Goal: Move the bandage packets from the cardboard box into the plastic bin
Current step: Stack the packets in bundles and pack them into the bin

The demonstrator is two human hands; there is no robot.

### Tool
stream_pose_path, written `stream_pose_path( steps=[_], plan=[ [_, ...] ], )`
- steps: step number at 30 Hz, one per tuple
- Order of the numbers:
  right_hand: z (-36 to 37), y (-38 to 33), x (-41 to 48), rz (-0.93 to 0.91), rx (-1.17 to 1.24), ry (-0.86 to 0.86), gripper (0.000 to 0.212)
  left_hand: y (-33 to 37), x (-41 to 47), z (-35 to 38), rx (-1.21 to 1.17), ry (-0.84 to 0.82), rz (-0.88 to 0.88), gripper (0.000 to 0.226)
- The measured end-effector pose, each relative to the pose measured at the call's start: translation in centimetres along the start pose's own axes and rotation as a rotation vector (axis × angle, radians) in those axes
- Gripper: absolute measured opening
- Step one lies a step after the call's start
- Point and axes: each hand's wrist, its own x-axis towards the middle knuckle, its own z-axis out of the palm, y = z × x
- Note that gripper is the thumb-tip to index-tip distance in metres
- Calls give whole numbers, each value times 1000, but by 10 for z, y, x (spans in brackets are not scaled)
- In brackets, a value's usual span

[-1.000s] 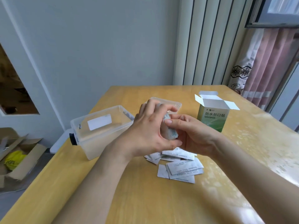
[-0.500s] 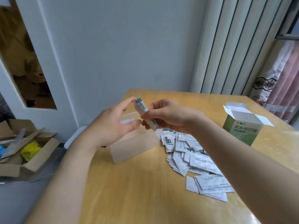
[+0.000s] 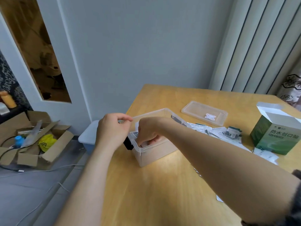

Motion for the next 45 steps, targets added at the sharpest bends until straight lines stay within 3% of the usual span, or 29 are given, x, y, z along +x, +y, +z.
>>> stream_pose_path(
  steps=[6,14,16,18,20,23,26,30,34,38,41,43,45],
  plan=[
    [-3,1,2,14,284,-20,25,-3,1,0,-1,2,9,26],
    [2,-12,-7,-46,-4,149,9,-2,0,-1,-8,-4,28,22],
    [1,-16,-11,-67,-69,136,18,-2,-1,-1,5,1,37,23],
    [0,-18,-15,-92,-69,98,8,-2,-1,1,23,9,54,24],
    [-1,-15,-17,-88,8,112,15,-3,-1,2,56,18,88,23],
    [-11,3,-32,-85,223,261,21,-3,-3,5,109,115,222,22],
    [-24,30,-64,-138,430,452,18,6,-10,6,68,252,471,22],
    [-26,83,-111,-154,530,590,11,40,-31,11,-25,238,711,25],
    [-6,141,-136,-41,364,542,6,85,-50,28,-33,25,607,28],
    [31,192,-148,118,205,424,33,109,-85,94,190,-393,610,30],
    [53,207,-151,145,133,390,49,104,-93,136,349,-565,598,45],
    [67,215,-152,105,91,451,44,101,-92,149,426,-654,511,58],
    [79,223,-152,56,45,599,33,102,-95,157,492,-624,497,54]
  ],
)
